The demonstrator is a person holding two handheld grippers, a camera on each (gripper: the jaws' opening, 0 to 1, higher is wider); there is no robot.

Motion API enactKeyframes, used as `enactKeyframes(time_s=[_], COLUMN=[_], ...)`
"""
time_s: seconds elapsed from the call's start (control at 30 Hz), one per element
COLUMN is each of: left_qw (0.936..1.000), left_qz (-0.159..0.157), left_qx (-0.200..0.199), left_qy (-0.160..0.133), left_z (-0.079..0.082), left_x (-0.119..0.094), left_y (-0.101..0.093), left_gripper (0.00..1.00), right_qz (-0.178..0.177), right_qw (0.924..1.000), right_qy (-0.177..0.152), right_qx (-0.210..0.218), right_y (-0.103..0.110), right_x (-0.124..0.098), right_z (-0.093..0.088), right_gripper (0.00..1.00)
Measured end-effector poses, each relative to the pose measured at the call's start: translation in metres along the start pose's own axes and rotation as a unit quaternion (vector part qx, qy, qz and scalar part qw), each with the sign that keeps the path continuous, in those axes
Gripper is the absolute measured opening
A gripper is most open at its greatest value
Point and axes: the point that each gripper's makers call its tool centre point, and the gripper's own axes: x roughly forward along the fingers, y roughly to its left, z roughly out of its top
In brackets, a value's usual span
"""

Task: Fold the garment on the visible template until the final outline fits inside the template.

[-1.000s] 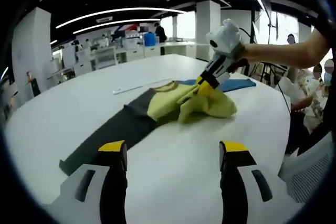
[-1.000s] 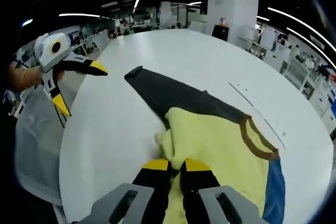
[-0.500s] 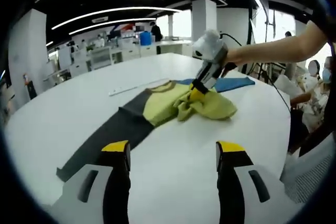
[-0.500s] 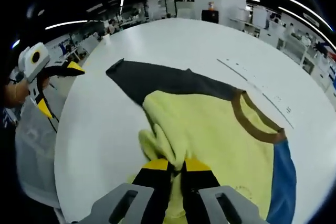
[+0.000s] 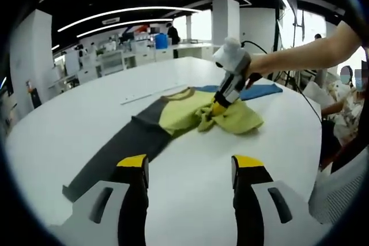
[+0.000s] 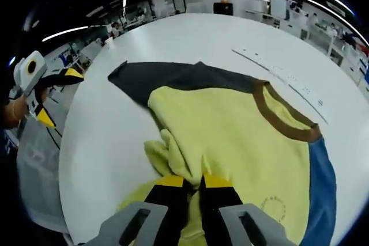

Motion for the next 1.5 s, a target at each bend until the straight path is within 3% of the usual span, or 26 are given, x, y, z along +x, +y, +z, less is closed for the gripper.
enactKeyframes(time_s=[0.2, 0.43, 0.83, 1.13, 1.5], left_qw=[1.0, 0.9999, 0.9996, 0.9987, 0.9984], left_qz=[-0.004, -0.009, -0.028, -0.046, -0.052], left_qx=[0.005, 0.003, 0.002, 0.017, 0.003], left_qy=[-0.002, -0.006, -0.004, 0.008, 0.02], left_z=[0.004, 0.009, 0.018, 0.021, 0.019], left_x=[0.003, 0.008, 0.034, 0.061, 0.1], left_y=[-0.001, -0.001, -0.01, -0.018, -0.022], left_gripper=[0.56, 0.57, 0.55, 0.51, 0.45], right_qz=[0.008, -0.018, -0.046, -0.051, -0.062], right_qw=[0.9992, 0.9963, 0.9948, 0.9927, 0.9933], right_qy=[-0.031, -0.074, -0.063, -0.054, -0.031], right_qx=[0.022, 0.041, 0.066, 0.095, 0.093], right_y=[0.002, -0.01, -0.025, -0.032, -0.036], right_x=[-0.019, -0.057, -0.089, -0.091, -0.091], right_z=[0.008, 0.013, -0.034, -0.061, -0.08], right_gripper=[0.24, 0.35, 0.36, 0.36, 0.33])
